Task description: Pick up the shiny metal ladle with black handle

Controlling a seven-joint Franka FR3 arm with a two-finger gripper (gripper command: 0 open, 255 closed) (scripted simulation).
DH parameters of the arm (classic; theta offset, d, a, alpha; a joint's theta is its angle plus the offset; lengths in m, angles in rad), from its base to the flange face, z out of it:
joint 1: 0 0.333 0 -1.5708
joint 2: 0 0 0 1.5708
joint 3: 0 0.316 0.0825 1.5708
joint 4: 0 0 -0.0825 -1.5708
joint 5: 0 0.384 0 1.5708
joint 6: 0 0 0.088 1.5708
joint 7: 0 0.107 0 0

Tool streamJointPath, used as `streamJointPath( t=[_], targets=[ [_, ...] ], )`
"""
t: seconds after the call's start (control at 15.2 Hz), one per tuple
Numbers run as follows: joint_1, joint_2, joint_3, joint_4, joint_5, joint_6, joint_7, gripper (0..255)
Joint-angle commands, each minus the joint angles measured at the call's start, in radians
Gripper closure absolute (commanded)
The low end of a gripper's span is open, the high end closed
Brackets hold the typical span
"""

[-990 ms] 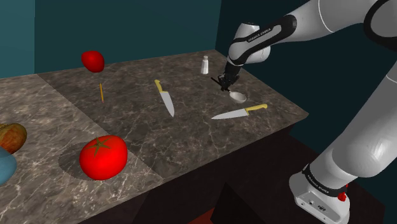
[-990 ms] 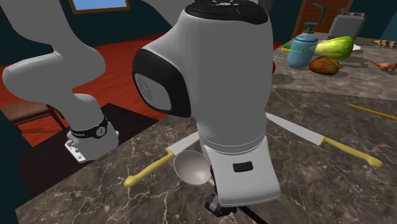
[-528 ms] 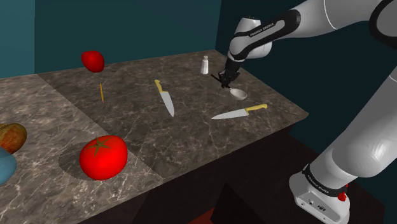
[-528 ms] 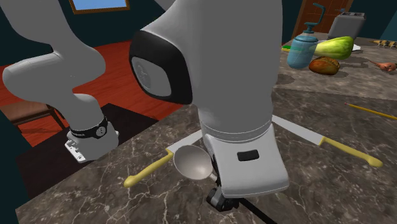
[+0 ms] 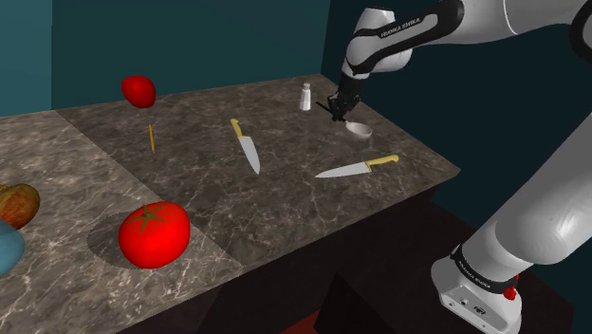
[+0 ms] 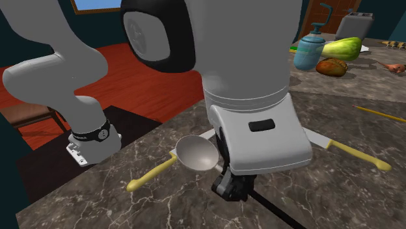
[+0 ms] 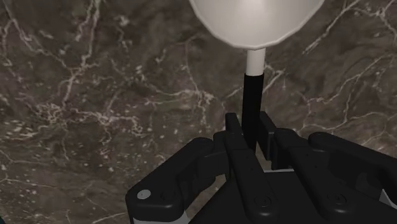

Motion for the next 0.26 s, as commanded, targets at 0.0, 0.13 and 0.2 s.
streamJointPath(
  t=[0.0, 0.13, 0.2],
  targets=[
    [0.0, -0.013, -0.001, 0.012, -0.003, -0.025, 0.003, 255],
    [-0.001, -0.019, -0.001, 0.02, -0.004, -0.04, 0.005, 255],
    [-0.001, -0.019, -0.001, 0.02, -0.004, -0.04, 0.005, 255]
  ],
)
